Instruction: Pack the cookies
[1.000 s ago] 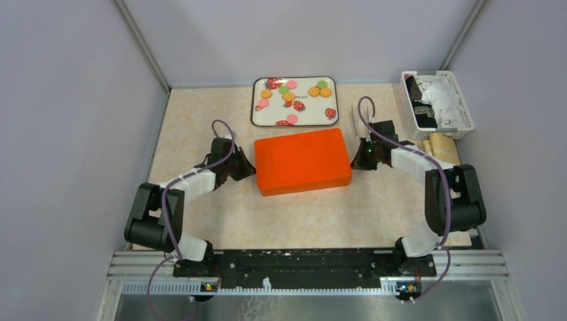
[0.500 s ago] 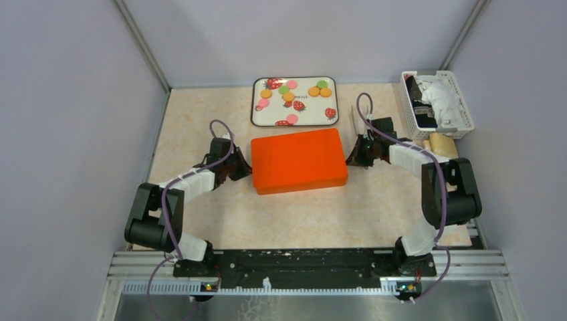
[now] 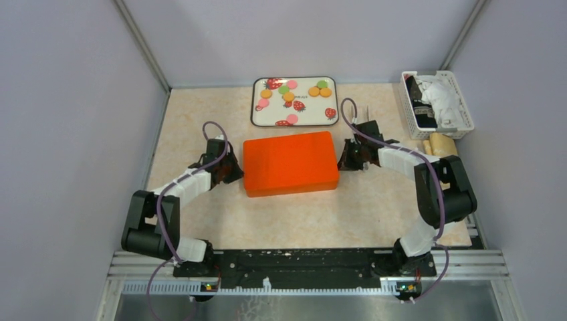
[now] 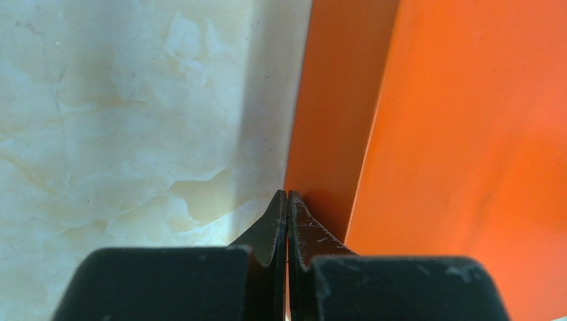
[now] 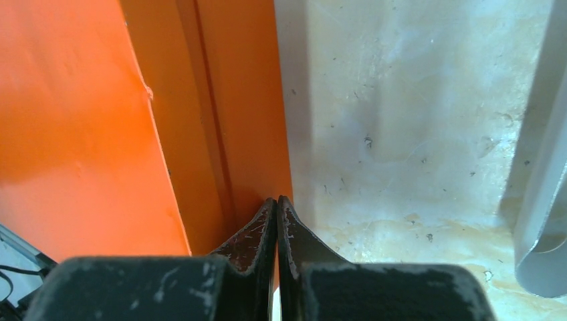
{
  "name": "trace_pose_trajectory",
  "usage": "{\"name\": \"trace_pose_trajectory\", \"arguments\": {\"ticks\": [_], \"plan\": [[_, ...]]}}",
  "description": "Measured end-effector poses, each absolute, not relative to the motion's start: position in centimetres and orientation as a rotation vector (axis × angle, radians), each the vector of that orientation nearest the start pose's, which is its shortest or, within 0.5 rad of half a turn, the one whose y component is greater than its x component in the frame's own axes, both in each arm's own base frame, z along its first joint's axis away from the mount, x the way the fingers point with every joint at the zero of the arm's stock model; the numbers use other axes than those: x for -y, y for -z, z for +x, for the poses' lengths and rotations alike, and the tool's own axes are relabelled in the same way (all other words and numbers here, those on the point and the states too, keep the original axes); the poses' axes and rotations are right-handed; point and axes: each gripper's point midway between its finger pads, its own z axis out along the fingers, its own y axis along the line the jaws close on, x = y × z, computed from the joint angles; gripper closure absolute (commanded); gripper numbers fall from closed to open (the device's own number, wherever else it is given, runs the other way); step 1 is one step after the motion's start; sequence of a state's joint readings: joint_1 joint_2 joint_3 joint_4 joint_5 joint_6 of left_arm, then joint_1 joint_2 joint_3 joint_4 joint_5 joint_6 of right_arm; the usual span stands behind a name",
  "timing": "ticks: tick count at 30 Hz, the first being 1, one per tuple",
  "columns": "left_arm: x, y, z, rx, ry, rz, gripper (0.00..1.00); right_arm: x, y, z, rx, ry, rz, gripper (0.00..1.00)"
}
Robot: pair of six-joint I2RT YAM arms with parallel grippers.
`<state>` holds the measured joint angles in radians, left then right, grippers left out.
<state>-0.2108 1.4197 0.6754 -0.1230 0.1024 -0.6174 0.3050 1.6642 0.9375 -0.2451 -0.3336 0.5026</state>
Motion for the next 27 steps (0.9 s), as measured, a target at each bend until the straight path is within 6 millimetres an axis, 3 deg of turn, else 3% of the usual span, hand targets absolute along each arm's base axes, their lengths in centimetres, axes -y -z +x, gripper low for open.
{"name": "trace_pose_trajectory", "arguments": {"ticks": [15,27], "plan": [[10.4,-5.1,30.7,-2.460,0.443,-0.468,1.00,-18.7,-3.5,32.4,-2.655,-0.556,0.111,1.00],[13.1,-5.8,29.8,-2.484,0.576,-0.394,1.00,-14.2,-4.4,33.5,-2.653,-0.167,0.234,1.00]]}}
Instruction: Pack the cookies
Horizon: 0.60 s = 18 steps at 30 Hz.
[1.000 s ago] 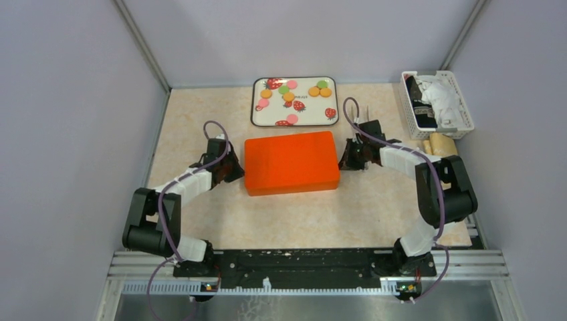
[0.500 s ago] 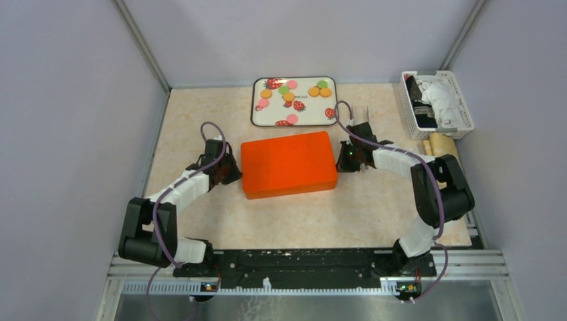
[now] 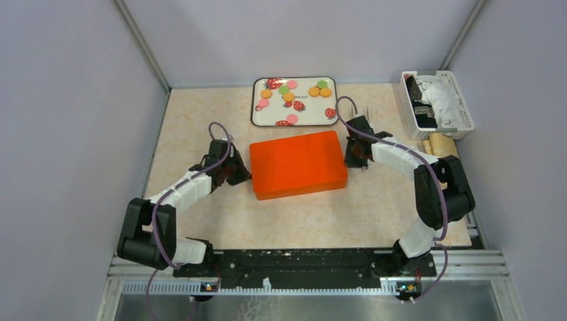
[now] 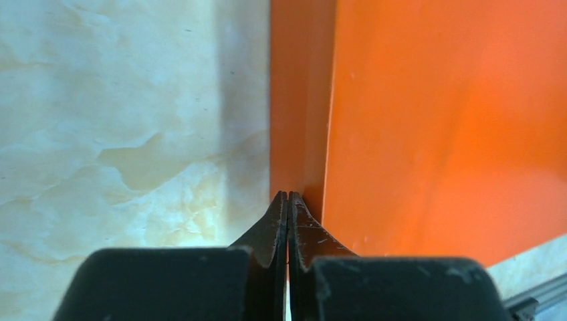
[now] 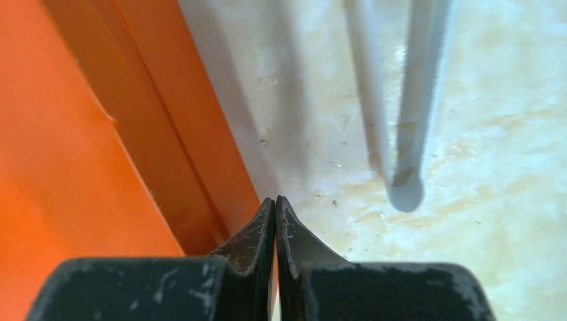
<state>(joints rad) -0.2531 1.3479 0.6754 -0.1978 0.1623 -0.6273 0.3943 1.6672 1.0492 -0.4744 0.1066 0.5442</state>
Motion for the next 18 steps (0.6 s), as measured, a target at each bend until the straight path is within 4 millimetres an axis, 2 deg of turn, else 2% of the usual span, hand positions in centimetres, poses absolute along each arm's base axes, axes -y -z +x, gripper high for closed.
{"name": "trace_pose_trajectory", "arguments": {"ticks": [4,9,18], "plan": [[14.1,-6.3,29.8,-2.473,0.632,-0.362,1.00,-12.6,-5.9,34.5,-2.598,-0.048,0.269,1.00],[14.4,-6.6,29.8,-2.469,0.652,-0.351,1.00,-11.0,-7.8,35.4,-2.533,0.036,0.309,1.00],[14.7,-6.7,29.8,-2.464,0.670,-0.342,1.00,-9.6,-7.6,35.6,-2.529,0.047,0.340,1.00]]}}
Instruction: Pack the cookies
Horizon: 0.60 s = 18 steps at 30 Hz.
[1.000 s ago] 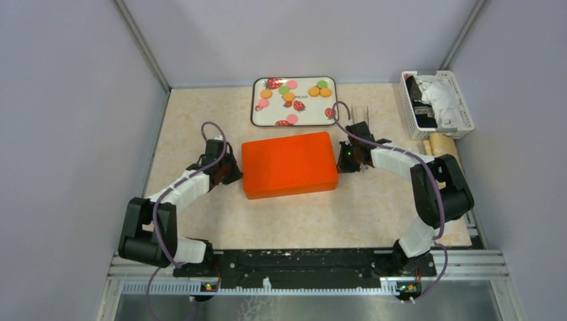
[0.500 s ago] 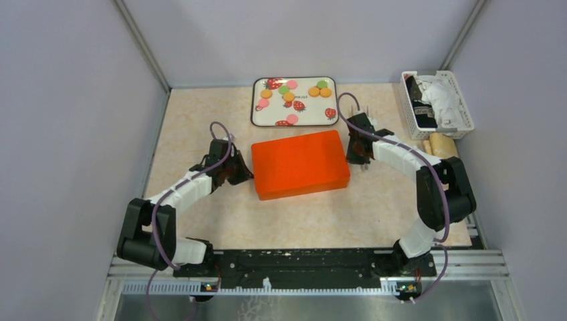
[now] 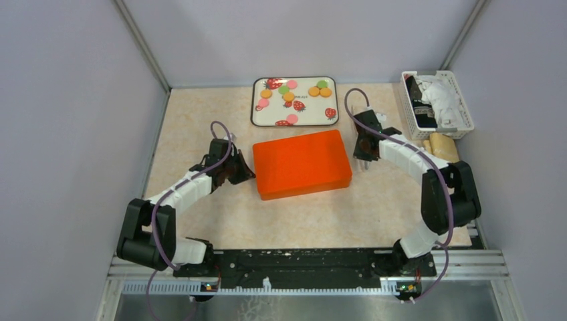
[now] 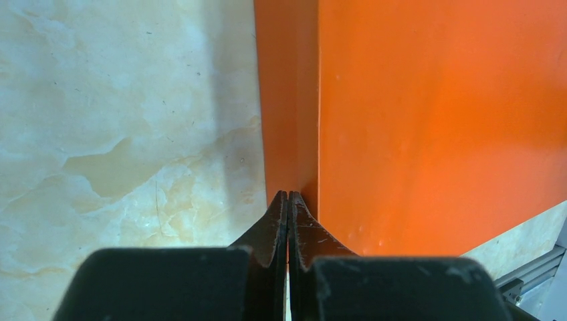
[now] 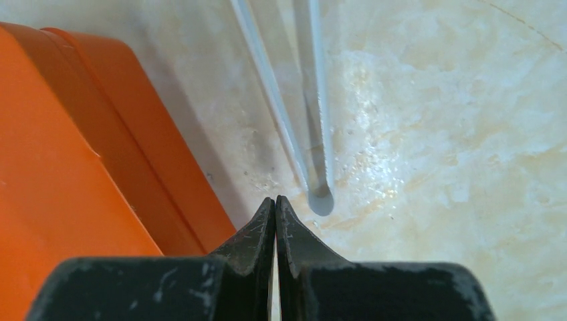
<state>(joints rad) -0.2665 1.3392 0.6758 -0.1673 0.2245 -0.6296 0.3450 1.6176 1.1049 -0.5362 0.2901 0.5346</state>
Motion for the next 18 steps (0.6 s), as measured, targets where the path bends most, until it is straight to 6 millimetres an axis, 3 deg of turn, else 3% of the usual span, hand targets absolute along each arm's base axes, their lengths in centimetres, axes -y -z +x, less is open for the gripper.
{"name": "trace_pose_trajectory", "arguments": {"ticks": [4,9,12,15,18], "plan": [[14.7,-6.8,29.8,-2.462,0.671,-0.341,1.00,-8.6,-9.3,35.2,-2.481,0.079,0.338,1.00],[14.8,-6.9,29.9,-2.457,0.677,-0.338,1.00,-9.1,-15.6,35.7,-2.342,0.008,0.290,1.00],[14.8,-6.9,30.0,-2.455,0.679,-0.337,1.00,-11.0,-18.6,36.2,-2.283,-0.039,0.221,1.00],[14.8,-6.9,30.0,-2.455,0.680,-0.337,1.00,-13.3,-19.2,35.7,-2.287,-0.082,0.130,1.00],[14.8,-6.9,30.0,-2.455,0.680,-0.337,1.00,-14.9,-17.8,34.9,-2.335,-0.103,0.060,1.00]]}}
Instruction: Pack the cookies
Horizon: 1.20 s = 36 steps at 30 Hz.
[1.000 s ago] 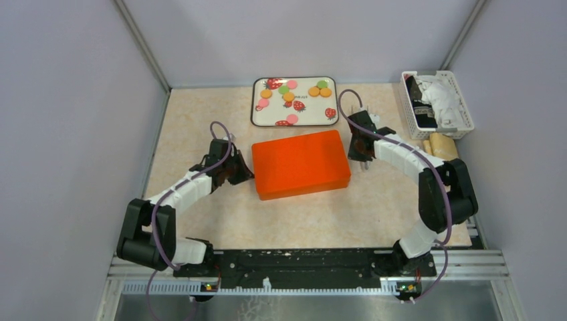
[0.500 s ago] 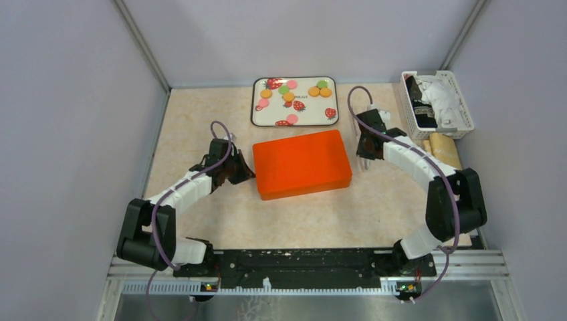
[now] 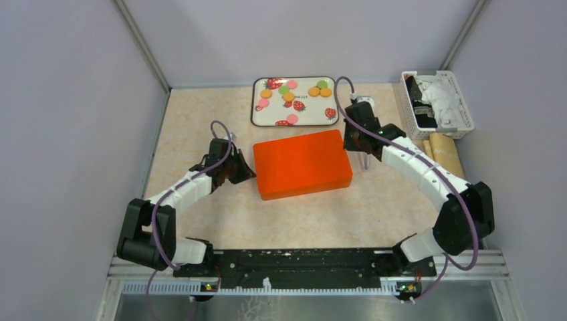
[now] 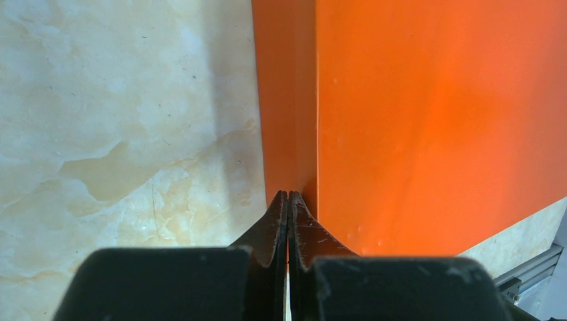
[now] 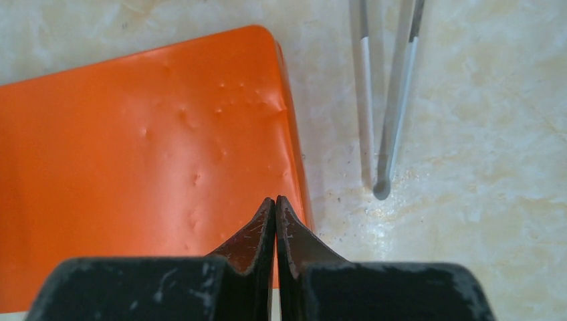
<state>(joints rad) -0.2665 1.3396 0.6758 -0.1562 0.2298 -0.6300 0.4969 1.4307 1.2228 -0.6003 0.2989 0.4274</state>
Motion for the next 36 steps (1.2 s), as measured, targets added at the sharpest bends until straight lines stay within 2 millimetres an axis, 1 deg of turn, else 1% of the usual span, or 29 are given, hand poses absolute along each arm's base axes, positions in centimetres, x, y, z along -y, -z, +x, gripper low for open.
{"name": "trace_pose_trajectory", "arguments": {"ticks": [2,3,5,7,9,15,19,22,24,25,26,28,29,31,32,33,35,36], "plan": [[14.8,-6.9,30.0,-2.455,0.681,-0.336,1.00,-15.4,-16.4,34.7,-2.372,-0.109,0.038,1.00],[14.8,-6.9,30.0,-2.455,0.681,-0.336,1.00,-15.5,-15.3,34.3,-2.397,-0.109,0.029,1.00],[14.8,-6.9,30.0,-2.453,0.683,-0.335,1.00,-15.3,-12.7,33.2,-2.460,-0.099,0.010,1.00],[15.0,-7.0,30.1,-2.448,0.692,-0.331,1.00,-14.8,-9.8,31.6,-2.539,-0.075,-0.006,1.00],[15.2,-7.0,30.3,-2.445,0.709,-0.327,1.00,-15.0,-8.3,30.9,-2.570,-0.094,-0.003,1.00],[15.6,-6.8,30.4,-2.446,0.726,-0.322,1.00,-15.3,-8.4,30.8,-2.522,-0.145,0.027,1.00],[15.5,-6.8,30.4,-2.446,0.726,-0.323,1.00,-15.3,-8.7,30.7,-2.519,-0.148,0.030,1.00],[15.5,-6.8,30.4,-2.446,0.721,-0.324,1.00,-15.0,-8.9,30.2,-2.529,-0.137,0.019,1.00],[15.2,-6.7,30.5,-2.447,0.700,-0.328,1.00,-14.9,-9.6,30.1,-2.523,-0.137,0.009,1.00],[15.0,-6.7,30.5,-2.447,0.681,-0.331,1.00,-14.9,-10.3,30.2,-2.510,-0.143,0.005,0.99],[14.7,-6.8,30.5,-2.445,0.656,-0.338,1.00,-15.0,-11.4,30.4,-2.485,-0.155,0.003,0.94],[13.9,-7.5,30.6,-2.425,0.607,-0.348,1.00,-15.3,-13.8,31.1,-2.423,-0.187,0.003,0.74],[13.4,-8.1,30.6,-2.405,0.577,-0.352,1.00,-15.4,-15.4,31.4,-2.380,-0.205,0.005,0.63],[12.6,-10.1,30.7,-2.345,0.540,-0.344,1.00,-15.5,-18.3,31.9,-2.302,-0.238,0.006,0.42],[12.2,-11.5,30.8,-2.301,0.526,-0.338,1.00,-15.5,-19.4,32.1,-2.271,-0.251,0.013,0.32],[11.9,-12.7,30.9,-2.263,0.519,-0.331,1.00,-15.5,-20.7,32.2,-2.234,-0.264,0.014,0.26],[11.4,-15.5,30.9,-2.175,0.514,-0.310,1.00,-15.3,-22.5,32.2,-2.184,-0.277,0.019,0.14],[11.2,-17.0,30.9,-2.127,0.514,-0.300,1.00,-15.2,-23.1,32.2,-2.169,-0.282,0.022,0.12]]}}
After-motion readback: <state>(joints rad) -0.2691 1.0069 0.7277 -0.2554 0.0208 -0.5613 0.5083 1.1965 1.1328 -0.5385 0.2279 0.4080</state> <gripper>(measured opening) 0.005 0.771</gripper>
